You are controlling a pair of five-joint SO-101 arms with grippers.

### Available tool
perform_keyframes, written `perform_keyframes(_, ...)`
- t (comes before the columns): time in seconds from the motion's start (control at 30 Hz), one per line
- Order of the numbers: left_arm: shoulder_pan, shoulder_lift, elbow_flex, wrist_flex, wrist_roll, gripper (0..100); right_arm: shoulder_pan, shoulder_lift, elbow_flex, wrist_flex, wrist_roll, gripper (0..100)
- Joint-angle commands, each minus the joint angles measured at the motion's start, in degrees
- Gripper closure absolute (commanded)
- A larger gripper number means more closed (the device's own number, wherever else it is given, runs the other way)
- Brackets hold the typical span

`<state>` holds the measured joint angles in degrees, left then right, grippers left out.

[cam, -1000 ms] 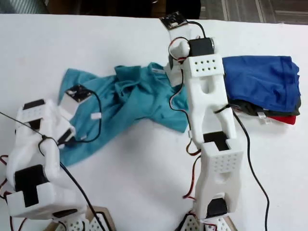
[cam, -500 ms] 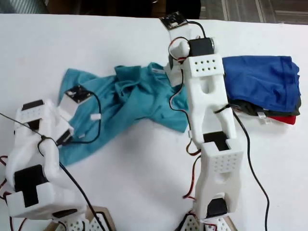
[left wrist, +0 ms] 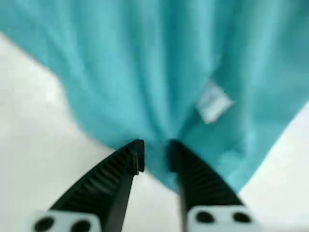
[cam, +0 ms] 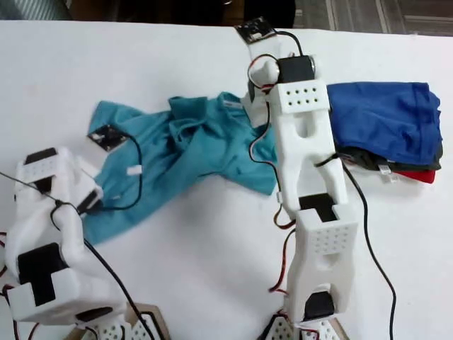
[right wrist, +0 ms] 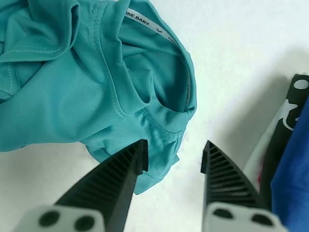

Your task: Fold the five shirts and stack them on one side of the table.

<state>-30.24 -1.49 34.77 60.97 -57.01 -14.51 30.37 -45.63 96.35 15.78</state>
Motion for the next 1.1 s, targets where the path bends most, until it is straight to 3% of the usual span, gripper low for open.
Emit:
perform_keyframes(0.0,-1.23,-1.67,-1.71,0.53,-1.67,81,-0.57,-4.26,-2.02,0.57,0.09,81.7)
perform_keyframes(0.37,-0.26,-1.67,3.21,-3.78,-3.08,82,-0.57,-4.62,-2.11,0.57,0.09,81.7)
perform_keyframes(0.53,0.35,-1.58,3.38,-3.69,-3.08,98,-0.66,-4.26,-2.02,0.57,0.09,81.7)
perform_keyframes(0.8,0.35,-2.20,2.42,-3.60,-2.99,97,-0.66,-4.70,-2.02,0.57,0.09,81.7)
perform_keyframes(0.9,0.35,-2.20,-1.71,0.79,-1.23,97,-0.66,-4.70,-2.02,0.57,0.09,81.7)
perform_keyframes(1.07,0.97,-2.20,-15.34,14.95,0.26,97,-0.75,-4.70,-2.37,0.57,0.00,81.7)
